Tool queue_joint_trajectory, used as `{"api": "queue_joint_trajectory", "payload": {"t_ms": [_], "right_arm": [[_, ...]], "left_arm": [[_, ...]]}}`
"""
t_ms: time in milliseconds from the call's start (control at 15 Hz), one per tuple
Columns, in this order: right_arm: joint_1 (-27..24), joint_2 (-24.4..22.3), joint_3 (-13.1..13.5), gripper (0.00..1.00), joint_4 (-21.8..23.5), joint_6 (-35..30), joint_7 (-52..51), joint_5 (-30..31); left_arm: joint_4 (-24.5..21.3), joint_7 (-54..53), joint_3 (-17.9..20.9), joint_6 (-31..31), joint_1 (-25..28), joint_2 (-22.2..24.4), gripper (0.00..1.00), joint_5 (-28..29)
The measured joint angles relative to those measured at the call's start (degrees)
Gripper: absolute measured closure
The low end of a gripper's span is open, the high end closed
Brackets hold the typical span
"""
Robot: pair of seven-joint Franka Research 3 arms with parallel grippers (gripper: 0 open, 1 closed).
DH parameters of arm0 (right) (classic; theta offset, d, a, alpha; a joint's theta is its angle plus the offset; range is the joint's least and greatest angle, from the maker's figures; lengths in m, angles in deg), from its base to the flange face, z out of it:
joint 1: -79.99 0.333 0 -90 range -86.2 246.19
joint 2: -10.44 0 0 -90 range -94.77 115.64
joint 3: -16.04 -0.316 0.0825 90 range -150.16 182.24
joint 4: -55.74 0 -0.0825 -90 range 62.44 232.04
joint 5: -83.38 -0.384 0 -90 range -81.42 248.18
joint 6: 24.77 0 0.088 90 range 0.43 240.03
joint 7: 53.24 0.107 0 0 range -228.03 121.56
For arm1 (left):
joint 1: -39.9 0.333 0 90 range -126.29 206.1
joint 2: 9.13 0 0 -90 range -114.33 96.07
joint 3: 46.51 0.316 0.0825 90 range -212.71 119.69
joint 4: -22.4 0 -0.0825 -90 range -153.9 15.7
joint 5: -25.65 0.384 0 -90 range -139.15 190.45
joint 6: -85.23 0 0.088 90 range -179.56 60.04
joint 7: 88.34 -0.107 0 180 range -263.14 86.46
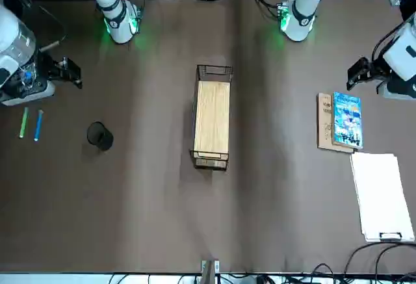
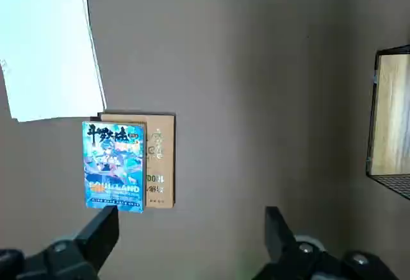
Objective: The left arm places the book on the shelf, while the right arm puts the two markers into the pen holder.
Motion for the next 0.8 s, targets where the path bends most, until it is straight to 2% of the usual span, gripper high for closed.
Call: {"api": "queue_joint_trajectory", "payload": {"t_ms": [200, 467, 600, 667, 800], "right_arm": [[-0.59, -0.01, 0.23, 0.00, 0.00, 0.30, -0.23, -0.01], [-3.89, -1.41, 0.41, 0.02, -0.15, -0.89, -2.25, -0.74], [-5.28, -2.93, 0.49, 0.02, -0.16, -2.81, -3.29, -0.82], [-5.81, -3.38, 0.51, 0.01, -0.15, -3.53, -3.37, -0.79], [-8.32, -3.55, 0.53, 0.00, 0.15, -4.49, -3.47, -0.71]], "left_arm": [[-0.06, -0.02, 0.01, 0.16, 0.02, 0.00, 0.00, 0.00], [-0.26, 0.08, 0.56, 0.22, 0.59, -0.05, 0.00, 0.07], [-0.55, -0.64, 0.79, 0.23, 5.04, -0.37, 0.00, -0.15], [-0.56, -2.56, 0.86, 0.22, 8.35, -0.81, 0.00, -2.18], [-0.65, -6.35, 1.36, 0.21, 15.71, -2.44, 0.00, -10.71]]}}
